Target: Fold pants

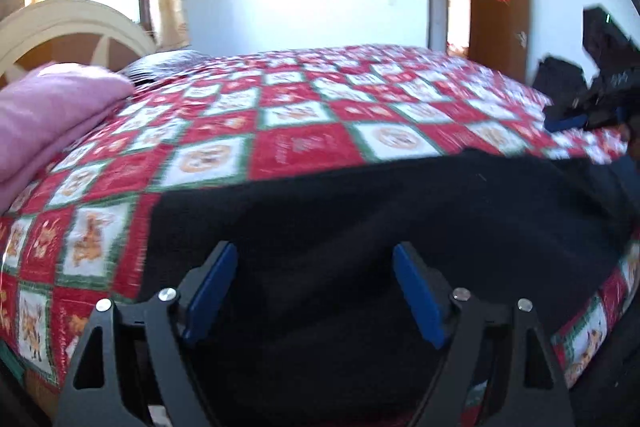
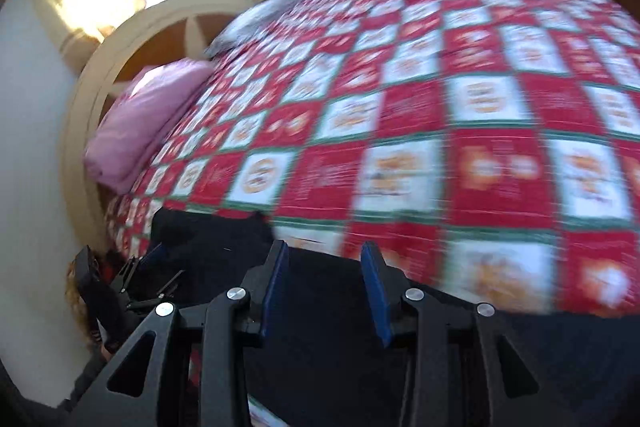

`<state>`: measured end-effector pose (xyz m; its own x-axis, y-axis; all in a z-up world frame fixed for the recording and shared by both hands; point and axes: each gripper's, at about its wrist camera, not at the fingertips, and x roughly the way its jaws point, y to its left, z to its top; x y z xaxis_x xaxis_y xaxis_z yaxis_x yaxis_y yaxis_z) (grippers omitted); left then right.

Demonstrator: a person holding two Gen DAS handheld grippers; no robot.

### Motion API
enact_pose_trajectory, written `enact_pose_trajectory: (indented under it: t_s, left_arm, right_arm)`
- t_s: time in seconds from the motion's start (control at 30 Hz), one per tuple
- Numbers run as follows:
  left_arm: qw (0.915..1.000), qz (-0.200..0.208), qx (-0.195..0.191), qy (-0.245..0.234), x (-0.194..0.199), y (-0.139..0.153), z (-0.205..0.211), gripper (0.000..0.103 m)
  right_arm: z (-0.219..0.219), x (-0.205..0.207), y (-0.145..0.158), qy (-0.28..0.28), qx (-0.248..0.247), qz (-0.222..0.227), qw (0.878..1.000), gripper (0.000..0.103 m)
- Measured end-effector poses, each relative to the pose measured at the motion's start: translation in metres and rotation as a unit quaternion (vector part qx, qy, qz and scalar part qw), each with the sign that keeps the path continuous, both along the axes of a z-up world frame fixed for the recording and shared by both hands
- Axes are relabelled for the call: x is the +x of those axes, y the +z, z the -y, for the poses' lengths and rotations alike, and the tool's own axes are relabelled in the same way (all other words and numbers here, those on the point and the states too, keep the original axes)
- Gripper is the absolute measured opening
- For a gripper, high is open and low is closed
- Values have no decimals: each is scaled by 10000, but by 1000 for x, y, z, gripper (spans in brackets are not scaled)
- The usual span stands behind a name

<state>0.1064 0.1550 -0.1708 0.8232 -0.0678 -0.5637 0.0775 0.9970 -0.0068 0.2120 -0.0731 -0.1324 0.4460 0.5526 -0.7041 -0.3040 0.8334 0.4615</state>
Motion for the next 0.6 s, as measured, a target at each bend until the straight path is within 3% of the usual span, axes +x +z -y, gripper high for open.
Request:
enact_pose_trajectory:
  t_s: [0.2,0.3,0.47,0.57,0.6]
  left_arm:
    - [9985,30,-204,498,3,-5,-36,90]
    - [9976,-16,-173,671,5,-8,-43,92]
    - [9957,-103,-521,757,8,-16,-55,92]
    - [9959,-51,-459,775,7,-18,-52,95]
    - [9958,-36,-436,798,7,-18,-51,98]
  right_arm:
    - [-58,34,-23,218,96,-566,9981,40]
    - [-69,48,-34,139,207,-869,9959,40]
    - [-85,57,-49,207,255,-1173,9925,39]
    - [-87,59,-54,97,275,-1188,9925,25]
    - [-86,60,-54,68,343,-1203,9921,12]
